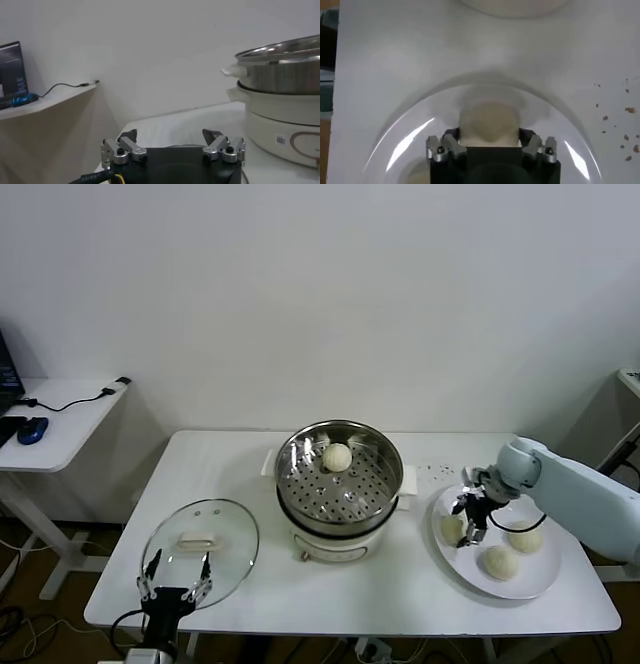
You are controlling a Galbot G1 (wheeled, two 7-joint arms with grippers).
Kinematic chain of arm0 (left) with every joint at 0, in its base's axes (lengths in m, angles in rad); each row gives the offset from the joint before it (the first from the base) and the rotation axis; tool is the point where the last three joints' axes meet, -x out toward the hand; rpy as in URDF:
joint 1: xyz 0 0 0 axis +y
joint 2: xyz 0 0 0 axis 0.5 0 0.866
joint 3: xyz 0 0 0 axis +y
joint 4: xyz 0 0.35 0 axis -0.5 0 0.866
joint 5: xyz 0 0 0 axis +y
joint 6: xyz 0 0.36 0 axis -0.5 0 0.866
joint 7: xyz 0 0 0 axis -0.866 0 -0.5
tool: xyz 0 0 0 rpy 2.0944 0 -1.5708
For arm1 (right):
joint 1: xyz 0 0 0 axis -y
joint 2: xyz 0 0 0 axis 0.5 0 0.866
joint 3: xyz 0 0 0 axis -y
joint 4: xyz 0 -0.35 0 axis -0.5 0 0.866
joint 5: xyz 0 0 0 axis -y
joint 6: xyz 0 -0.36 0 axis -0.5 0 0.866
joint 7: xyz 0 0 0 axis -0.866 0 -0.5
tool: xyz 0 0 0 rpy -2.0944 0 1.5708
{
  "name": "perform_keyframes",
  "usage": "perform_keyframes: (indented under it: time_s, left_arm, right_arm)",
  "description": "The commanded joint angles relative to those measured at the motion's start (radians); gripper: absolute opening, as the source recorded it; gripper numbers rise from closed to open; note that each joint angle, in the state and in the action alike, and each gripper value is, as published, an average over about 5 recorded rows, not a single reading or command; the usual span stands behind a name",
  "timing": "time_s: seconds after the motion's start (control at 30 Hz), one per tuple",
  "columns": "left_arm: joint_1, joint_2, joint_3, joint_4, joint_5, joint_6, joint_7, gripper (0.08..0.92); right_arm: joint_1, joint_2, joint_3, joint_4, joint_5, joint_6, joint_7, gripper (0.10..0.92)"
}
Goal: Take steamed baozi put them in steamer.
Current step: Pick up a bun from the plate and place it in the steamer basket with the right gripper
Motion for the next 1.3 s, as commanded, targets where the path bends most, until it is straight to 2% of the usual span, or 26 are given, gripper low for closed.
perform_keyframes:
  time_s: [0.03, 0.13, 0.33, 0.63, 0.8, 0.97, 1.13, 1.3]
  left_arm:
    - [0.002, 0.001, -0.001, -0.001, 0.002, -0.002, -0.001, 0.823]
    - [0.003, 0.001, -0.002, -0.001, 0.002, -0.002, -0.001, 0.823]
    - [0.005, 0.003, -0.003, -0.003, -0.004, -0.002, 0.0, 0.823]
    - [-0.001, 0.002, 0.009, 0.003, -0.01, -0.002, 0.012, 0.823]
    - [-0.005, 0.002, 0.023, 0.007, -0.013, -0.009, 0.019, 0.823]
    - [-0.005, 0.003, 0.033, 0.009, -0.023, -0.018, 0.026, 0.823]
    - [0.005, 0.01, 0.034, 0.005, -0.035, -0.024, 0.028, 0.823]
    - [0.016, 0.015, 0.032, 0.004, -0.042, -0.029, 0.03, 0.823]
  right_arm:
    - [0.001, 0.007, 0.009, -0.007, -0.003, -0.001, -0.009, 0.625]
    - [0.008, -0.002, 0.008, 0.002, 0.005, -0.001, -0.011, 0.593]
    - [0.12, -0.041, -0.049, 0.037, 0.077, -0.005, -0.01, 0.585]
    - [0.621, -0.019, -0.392, 0.077, 0.382, -0.024, -0.024, 0.585]
    - [0.858, 0.087, -0.572, 0.106, 0.569, -0.054, -0.02, 0.585]
    - [0.912, 0.228, -0.612, 0.115, 0.717, -0.101, 0.018, 0.585]
    - [0.872, 0.38, -0.605, 0.116, 0.799, -0.148, 0.088, 0.585]
    - [0.793, 0.527, -0.595, 0.073, 0.812, -0.168, 0.139, 0.588]
